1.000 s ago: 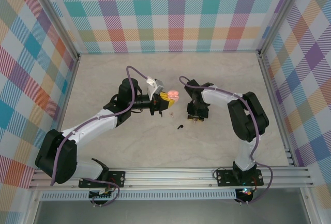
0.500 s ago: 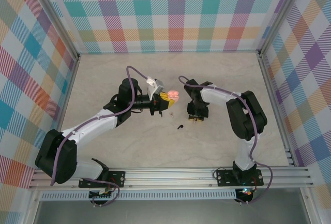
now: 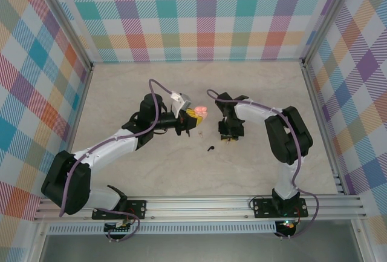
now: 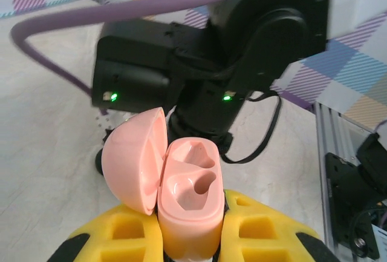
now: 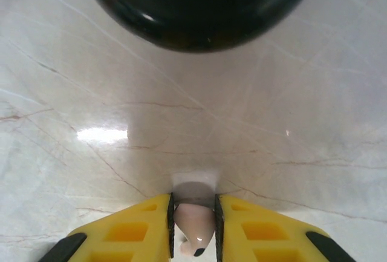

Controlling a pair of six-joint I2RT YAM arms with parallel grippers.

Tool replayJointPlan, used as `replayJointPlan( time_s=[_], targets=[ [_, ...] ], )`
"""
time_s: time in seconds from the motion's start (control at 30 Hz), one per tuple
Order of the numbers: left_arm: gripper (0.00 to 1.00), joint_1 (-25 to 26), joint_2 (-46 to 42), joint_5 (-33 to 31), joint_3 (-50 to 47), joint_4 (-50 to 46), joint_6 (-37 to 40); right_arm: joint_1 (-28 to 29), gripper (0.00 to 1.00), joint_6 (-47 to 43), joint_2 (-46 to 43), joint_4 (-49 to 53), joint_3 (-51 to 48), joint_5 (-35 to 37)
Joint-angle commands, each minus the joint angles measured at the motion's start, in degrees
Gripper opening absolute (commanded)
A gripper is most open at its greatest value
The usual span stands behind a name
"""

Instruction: Insert wireless bluetooth earbuds into charging case

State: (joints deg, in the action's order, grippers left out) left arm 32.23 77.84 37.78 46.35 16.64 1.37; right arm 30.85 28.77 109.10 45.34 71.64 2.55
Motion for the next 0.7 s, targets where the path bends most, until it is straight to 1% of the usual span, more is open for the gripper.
replayJointPlan(
  time_s=[0.0,0.1,0.37,0.67],
  targets=[
    [0.09,0.91,1.69,-3.91,-1.28,1.53,-2.41,0.02,0.25,-2.74,-3.15,-8.10,-1.38,-0.95],
    [0.10,0.90,3.30,-5.00,-2.36,4.01,-3.99,-0.50,0.25,-2.75,-5.46,-10.63,-3.13,-2.35],
    [0.10,0.91,7.13,-8.53,-3.81,6.65,-5.88,-2.11,0.25,-2.38,-11.83,-15.44,-7.23,-5.65],
    [0.10,0.90,10.72,-8.65,-4.18,9.28,-6.46,-2.42,0.25,-2.42,-16.09,-17.80,-9.19,-8.59]
  ],
)
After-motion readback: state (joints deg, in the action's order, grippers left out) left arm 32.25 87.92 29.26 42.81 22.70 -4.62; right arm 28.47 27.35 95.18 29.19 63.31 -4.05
